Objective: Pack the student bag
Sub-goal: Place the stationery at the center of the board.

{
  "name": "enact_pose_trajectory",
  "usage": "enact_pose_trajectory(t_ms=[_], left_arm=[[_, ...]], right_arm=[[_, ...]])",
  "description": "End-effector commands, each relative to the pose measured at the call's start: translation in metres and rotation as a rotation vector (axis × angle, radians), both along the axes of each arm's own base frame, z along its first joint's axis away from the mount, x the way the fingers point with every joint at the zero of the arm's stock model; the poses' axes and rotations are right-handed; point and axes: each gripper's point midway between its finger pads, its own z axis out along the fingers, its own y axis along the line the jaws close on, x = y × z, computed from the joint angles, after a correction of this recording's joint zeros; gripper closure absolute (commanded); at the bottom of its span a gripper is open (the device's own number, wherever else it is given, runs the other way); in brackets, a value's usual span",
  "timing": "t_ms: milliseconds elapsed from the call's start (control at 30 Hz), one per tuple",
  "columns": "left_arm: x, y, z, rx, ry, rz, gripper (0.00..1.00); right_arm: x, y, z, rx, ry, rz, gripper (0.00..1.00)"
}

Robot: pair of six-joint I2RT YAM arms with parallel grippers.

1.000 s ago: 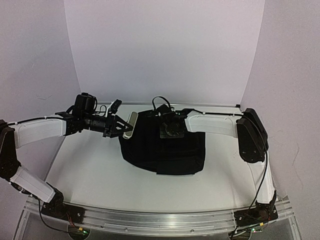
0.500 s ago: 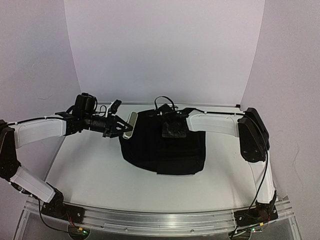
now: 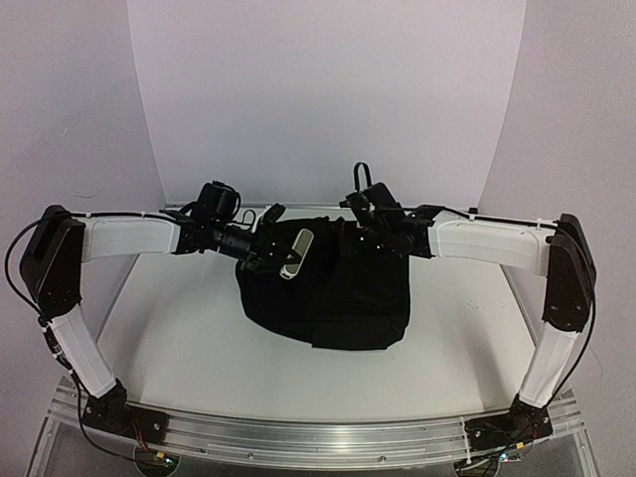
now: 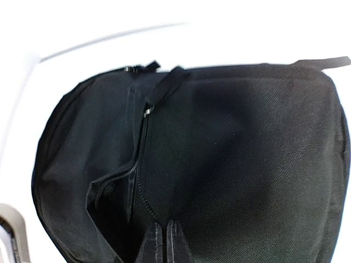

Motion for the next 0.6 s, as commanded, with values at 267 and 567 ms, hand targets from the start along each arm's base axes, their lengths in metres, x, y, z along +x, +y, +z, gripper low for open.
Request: enact_pose_trajectory(t_ms=[267, 567], left_arm=[[0.019, -0.043, -0.023, 0.006, 0.174, -0.181, 1.00], [0.039, -0.065, -0.038, 0.020, 0.192, -0.178, 1.00]], right_arm=[[-0.006, 0.020, 0.050, 0.185, -0.095, 0.099, 1.00], [-0.022, 0.051, 0.066, 0.258, -0.102, 0.244, 1.00]])
